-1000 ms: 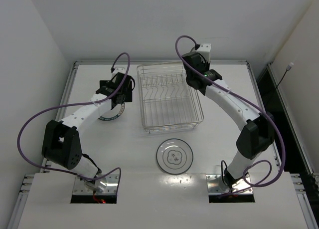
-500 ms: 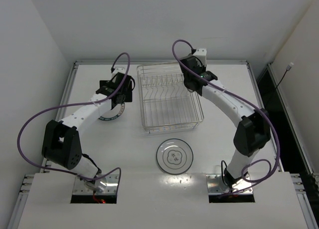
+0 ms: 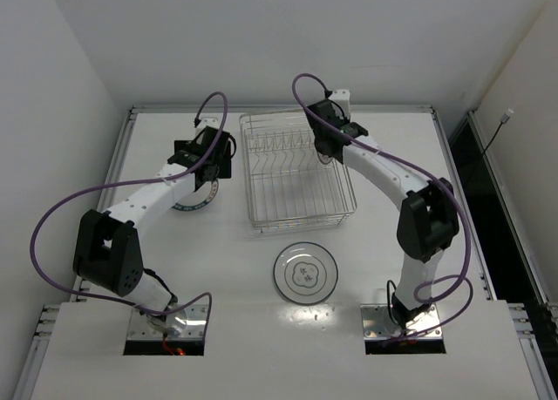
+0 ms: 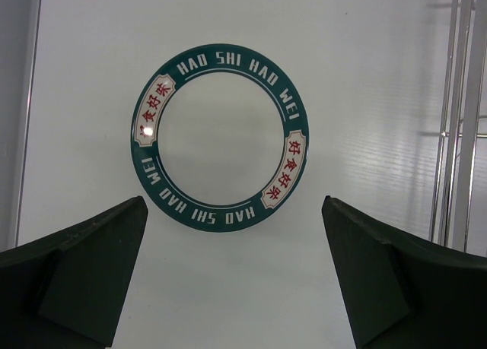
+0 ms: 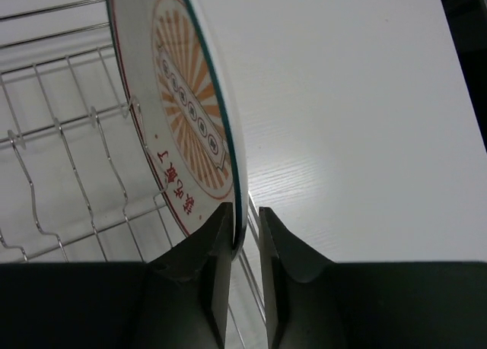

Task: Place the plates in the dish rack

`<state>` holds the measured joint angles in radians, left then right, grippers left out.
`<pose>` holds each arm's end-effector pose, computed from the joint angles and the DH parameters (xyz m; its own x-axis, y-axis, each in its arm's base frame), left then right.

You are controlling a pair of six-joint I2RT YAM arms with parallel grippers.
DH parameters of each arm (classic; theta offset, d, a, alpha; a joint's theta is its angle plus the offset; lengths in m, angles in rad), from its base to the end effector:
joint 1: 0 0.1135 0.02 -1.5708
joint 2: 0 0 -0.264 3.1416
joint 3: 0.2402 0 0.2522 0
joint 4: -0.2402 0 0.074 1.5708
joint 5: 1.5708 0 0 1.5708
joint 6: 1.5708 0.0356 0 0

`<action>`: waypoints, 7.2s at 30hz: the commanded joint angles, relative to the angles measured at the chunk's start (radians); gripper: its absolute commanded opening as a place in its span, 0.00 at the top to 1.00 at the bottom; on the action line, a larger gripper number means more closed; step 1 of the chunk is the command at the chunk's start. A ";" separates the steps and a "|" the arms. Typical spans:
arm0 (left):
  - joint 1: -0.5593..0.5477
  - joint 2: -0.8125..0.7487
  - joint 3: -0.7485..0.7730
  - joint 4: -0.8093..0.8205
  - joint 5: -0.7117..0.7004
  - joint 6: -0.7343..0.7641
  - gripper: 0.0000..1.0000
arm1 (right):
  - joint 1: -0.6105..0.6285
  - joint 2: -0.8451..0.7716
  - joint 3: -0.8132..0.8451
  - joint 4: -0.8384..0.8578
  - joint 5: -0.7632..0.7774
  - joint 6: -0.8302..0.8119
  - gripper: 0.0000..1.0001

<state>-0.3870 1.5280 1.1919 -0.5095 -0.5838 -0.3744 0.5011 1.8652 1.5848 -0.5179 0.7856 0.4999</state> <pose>0.3116 -0.1058 0.2755 -0.6364 -0.0701 -0.7682 -0.2755 0.9509 0.1414 0.3785 0.1786 0.2850 -0.5065 0.1089 -0.8553 0.3830 0.9172 -0.1100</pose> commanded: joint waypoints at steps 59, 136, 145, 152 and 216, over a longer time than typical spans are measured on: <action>-0.004 -0.003 0.034 0.009 0.027 -0.008 0.01 | -0.139 -0.725 -1.425 0.510 -1.319 0.591 0.93; -0.004 0.056 0.044 0.000 0.022 -0.037 0.01 | 0.070 0.172 0.187 -0.085 -0.112 -0.051 0.72; -0.004 0.267 0.118 -0.115 -0.021 -0.027 0.01 | 0.070 -0.202 -0.083 0.042 -0.274 -0.041 0.24; -0.004 0.360 0.127 -0.135 -0.033 -0.027 0.01 | 0.060 -0.466 -0.164 0.070 -0.390 -0.093 0.19; -0.170 0.167 0.422 0.681 0.539 -0.409 1.00 | 0.060 -1.187 -0.448 -0.355 -0.543 -0.075 0.11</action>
<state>-0.5678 1.6871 1.6299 -0.1020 -0.1047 -0.6968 0.5625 0.6933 1.1519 -0.8570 0.2733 0.4160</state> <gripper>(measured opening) 0.021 0.892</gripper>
